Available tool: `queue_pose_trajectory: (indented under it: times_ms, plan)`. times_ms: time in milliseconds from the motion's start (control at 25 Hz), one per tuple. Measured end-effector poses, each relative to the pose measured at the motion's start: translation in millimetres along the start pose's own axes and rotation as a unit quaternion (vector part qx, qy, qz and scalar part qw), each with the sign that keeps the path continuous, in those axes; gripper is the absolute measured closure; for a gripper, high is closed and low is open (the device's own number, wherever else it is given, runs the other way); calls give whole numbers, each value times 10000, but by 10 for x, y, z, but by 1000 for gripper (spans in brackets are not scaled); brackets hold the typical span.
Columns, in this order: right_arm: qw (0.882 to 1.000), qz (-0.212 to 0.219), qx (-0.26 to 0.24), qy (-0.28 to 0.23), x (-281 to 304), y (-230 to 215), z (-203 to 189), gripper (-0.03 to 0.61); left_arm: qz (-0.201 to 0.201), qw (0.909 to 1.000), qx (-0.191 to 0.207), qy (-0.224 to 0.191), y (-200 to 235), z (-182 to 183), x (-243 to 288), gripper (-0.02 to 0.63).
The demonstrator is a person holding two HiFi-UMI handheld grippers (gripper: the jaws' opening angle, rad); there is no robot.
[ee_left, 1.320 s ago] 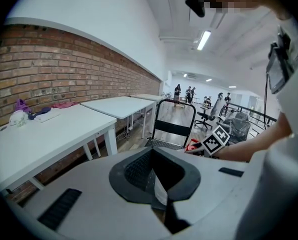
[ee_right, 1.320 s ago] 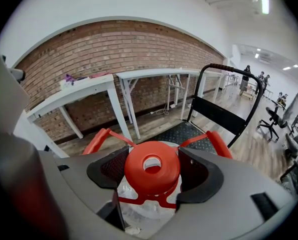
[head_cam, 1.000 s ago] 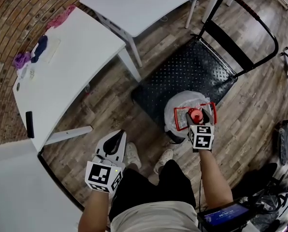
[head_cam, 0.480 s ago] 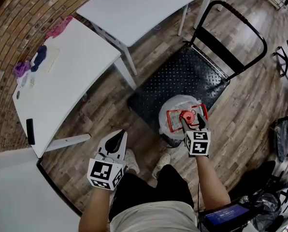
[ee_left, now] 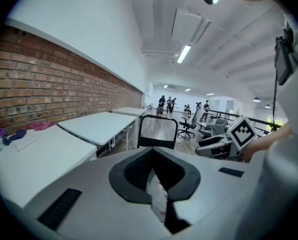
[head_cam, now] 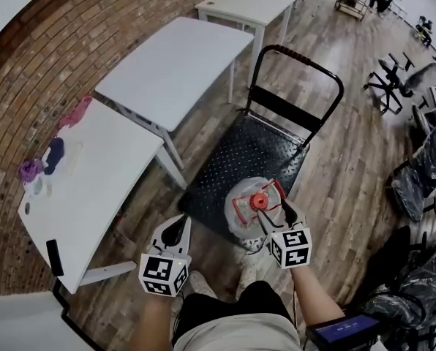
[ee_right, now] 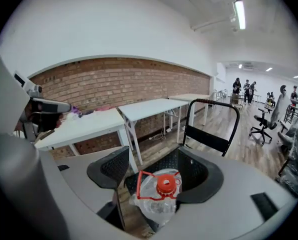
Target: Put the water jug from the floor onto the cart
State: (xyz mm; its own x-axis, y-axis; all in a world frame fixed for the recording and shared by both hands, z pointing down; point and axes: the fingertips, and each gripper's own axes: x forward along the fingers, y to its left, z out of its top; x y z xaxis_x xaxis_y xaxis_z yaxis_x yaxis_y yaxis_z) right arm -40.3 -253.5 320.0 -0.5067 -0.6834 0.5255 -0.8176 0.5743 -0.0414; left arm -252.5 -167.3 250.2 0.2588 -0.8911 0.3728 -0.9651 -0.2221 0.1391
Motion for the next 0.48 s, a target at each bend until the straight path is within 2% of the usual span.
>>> queue_pose_trajectory:
  times_ms: [160, 400, 480]
  plan:
    - [9987, -215, 28, -461, -488, 206, 400, 298, -309, 9989, 202, -294, -36, 366, -84, 615]
    - [9928, -805, 236, -854, -1194, 313, 676, 342, -946, 9930, 383, -590, -319, 679, -300, 615]
    - [9899, -1023, 252, -948, -1384, 326, 706, 401, -1092, 9909, 452, -638, -404, 731, -395, 615]
